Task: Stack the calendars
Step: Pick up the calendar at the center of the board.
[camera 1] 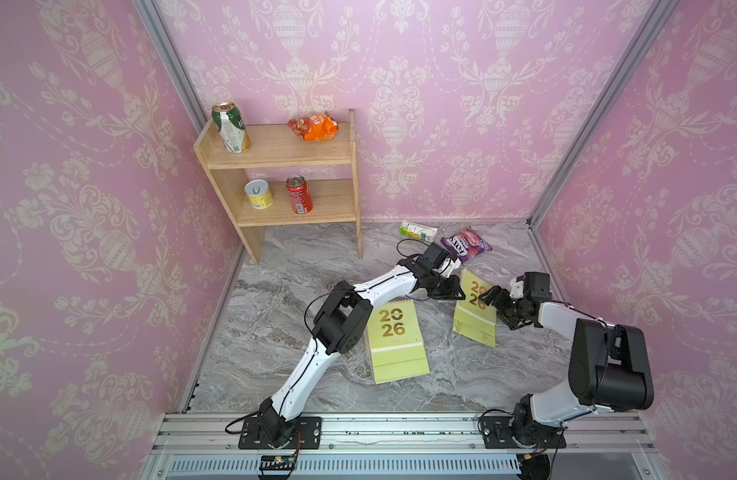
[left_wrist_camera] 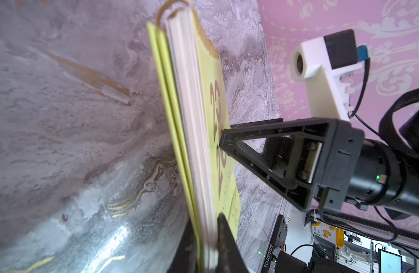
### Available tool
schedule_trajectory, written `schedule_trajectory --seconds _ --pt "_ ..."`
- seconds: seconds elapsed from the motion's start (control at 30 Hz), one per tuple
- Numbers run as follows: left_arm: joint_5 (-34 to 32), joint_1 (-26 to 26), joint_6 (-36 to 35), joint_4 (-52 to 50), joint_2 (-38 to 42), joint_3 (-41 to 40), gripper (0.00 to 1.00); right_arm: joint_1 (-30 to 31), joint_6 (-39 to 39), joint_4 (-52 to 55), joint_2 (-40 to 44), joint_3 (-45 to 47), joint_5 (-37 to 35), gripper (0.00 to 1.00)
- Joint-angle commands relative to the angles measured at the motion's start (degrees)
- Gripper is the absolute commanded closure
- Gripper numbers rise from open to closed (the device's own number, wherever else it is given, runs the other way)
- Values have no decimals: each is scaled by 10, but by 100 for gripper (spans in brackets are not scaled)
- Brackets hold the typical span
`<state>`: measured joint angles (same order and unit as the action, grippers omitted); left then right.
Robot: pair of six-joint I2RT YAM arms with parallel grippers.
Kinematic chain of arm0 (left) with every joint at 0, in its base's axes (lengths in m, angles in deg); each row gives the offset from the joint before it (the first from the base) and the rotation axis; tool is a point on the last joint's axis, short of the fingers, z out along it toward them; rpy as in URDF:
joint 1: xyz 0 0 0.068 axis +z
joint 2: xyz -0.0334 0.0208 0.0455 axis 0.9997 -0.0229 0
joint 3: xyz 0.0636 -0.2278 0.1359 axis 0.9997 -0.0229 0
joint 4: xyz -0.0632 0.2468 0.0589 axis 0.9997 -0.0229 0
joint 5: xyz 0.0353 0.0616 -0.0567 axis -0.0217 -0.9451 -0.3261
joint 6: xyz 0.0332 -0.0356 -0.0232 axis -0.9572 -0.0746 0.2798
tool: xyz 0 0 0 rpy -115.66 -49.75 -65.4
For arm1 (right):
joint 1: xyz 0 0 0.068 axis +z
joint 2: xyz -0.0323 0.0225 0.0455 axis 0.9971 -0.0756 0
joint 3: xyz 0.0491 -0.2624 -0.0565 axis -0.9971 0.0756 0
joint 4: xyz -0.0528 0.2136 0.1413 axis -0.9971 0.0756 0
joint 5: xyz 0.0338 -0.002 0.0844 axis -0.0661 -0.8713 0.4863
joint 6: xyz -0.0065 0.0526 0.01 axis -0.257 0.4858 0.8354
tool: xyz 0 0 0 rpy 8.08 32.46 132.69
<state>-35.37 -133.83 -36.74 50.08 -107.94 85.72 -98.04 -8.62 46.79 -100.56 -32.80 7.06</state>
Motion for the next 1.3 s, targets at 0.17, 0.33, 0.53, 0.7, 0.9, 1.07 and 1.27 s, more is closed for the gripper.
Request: schedule_trajectory --seconds 0.17,0.33,0.53,0.7,0.9,1.07,1.27 --pt "37 -1 -43 45 62 -36 100 7 -8 47 22 25 6 15" --pt "26 33 -47 83 134 -113 100 -2 -13 42 71 27 31 15" --pt "28 74 -45 119 212 -197 100 -32 -10 20 129 32 93 14" --pt "56 99 -40 153 259 -251 100 -33 10 -81 184 62 178 14" --pt "126 126 -28 204 287 -300 100 -16 23 -155 216 72 236 16" --pt "153 134 -48 195 316 -320 100 17 13 -147 211 53 253 17" --pt "172 136 -71 183 347 -336 100 35 18 -174 173 36 276 19"
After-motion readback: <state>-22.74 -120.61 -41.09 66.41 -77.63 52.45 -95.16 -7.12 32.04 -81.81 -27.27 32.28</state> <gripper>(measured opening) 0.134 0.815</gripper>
